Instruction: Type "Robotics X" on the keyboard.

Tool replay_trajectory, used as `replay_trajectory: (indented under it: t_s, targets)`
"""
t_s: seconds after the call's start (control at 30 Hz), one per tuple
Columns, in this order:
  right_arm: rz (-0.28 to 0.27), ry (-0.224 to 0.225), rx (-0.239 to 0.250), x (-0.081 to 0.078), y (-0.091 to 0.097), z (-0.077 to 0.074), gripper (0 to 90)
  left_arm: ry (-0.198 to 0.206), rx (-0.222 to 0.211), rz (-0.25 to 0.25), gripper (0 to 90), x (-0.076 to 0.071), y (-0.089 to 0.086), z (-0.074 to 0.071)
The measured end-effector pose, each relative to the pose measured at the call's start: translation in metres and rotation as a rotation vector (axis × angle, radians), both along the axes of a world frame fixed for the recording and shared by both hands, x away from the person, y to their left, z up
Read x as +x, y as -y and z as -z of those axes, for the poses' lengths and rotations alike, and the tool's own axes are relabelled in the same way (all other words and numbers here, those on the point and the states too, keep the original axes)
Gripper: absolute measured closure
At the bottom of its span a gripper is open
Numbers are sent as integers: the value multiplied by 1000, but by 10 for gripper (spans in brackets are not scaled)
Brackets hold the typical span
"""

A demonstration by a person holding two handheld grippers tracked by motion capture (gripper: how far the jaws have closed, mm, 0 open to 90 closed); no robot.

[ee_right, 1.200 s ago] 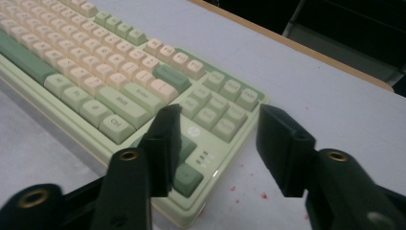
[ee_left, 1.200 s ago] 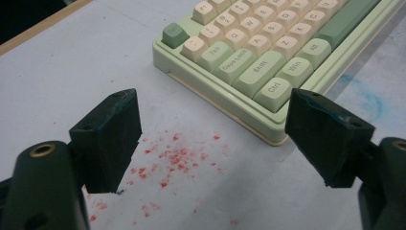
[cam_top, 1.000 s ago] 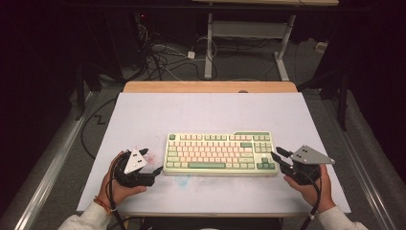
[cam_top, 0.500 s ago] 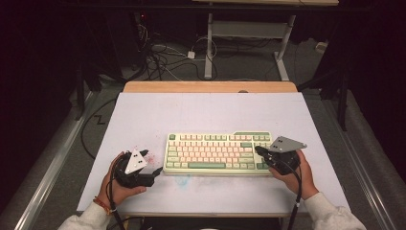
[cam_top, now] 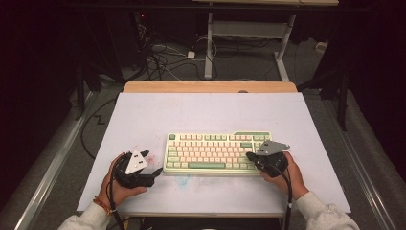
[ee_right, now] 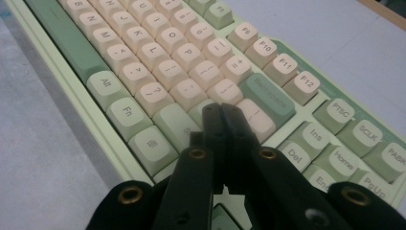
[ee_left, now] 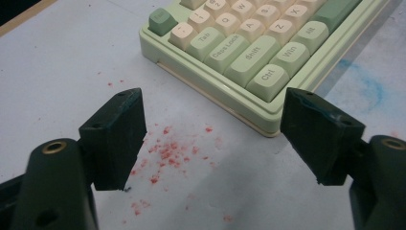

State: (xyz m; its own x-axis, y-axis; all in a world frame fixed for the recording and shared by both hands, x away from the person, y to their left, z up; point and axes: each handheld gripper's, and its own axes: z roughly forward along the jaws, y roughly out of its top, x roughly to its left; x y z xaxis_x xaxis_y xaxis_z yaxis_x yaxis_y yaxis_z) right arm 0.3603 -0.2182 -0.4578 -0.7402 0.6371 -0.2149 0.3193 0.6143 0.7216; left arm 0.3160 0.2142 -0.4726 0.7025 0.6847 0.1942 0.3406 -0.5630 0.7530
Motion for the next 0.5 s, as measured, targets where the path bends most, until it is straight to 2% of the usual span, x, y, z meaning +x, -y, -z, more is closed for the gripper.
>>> replay_trajectory:
  t_s: [0.2,0.23,0.27,0.3,0.4,0.43,0.5]
  targets:
    - [-7,-3,0,-2,0,1,900,-15,-14,9,284,0,0,-1]
    - [-10,0,-3,-3,-1,4,900,-20,-17,9,345,0,0,-1]
    - [-10,0,-3,-3,-1,4,900,-27,-18,9,345,0,1,-2]
    - [-11,-1,-3,-3,-1,4,900,-36,-22,18,447,1,1,-2]
    - [-4,0,13,-4,0,5,900,-50,-31,35,606,4,2,-6]
    - [-4,0,13,-4,0,5,900,-57,-35,46,606,5,3,-7]
    - [1,9,12,-5,0,6,900,-72,-30,70,758,8,6,-9]
